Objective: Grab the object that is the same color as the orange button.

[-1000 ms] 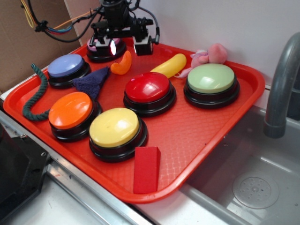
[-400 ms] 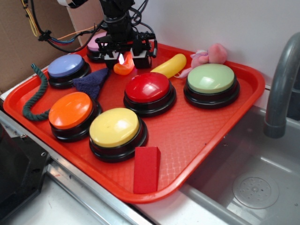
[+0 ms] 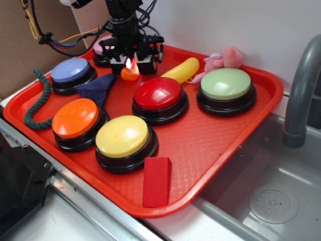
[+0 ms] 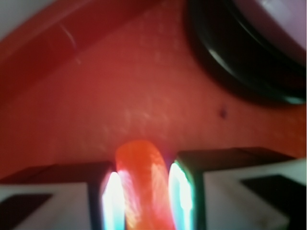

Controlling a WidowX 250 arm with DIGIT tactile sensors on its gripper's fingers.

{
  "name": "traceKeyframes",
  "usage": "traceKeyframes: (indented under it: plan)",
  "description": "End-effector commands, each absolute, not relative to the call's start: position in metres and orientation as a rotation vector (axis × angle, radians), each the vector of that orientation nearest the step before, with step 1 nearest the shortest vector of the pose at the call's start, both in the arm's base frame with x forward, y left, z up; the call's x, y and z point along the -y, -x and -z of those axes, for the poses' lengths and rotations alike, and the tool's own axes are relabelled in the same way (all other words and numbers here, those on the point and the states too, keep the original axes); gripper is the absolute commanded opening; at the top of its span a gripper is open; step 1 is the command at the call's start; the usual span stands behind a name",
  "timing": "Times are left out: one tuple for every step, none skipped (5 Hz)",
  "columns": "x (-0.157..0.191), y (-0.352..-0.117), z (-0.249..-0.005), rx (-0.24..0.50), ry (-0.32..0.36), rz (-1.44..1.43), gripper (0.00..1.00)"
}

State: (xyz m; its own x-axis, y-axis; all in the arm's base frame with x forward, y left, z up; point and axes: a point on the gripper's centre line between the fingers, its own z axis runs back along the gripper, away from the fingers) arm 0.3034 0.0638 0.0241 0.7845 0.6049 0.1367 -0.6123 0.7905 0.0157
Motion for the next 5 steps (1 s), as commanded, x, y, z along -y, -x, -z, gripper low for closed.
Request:
traceKeyframes:
  plan:
    - [-0.050,-0.315,-0.117,0.285,-0.025,-0.522,0.00]
    - [-0.040,-0.294,-0.154,0.278,0.000,-0.438,0.00]
    - [-0.043,-0.270,-0.170,0.230,0.040,-0.399,0.00]
    - [-0.050,-0.251,-0.169,0.167,0.086,-0.427,0.00]
    - [-0.054,-0.228,-0.168,0.125,0.104,-0.463,0.00]
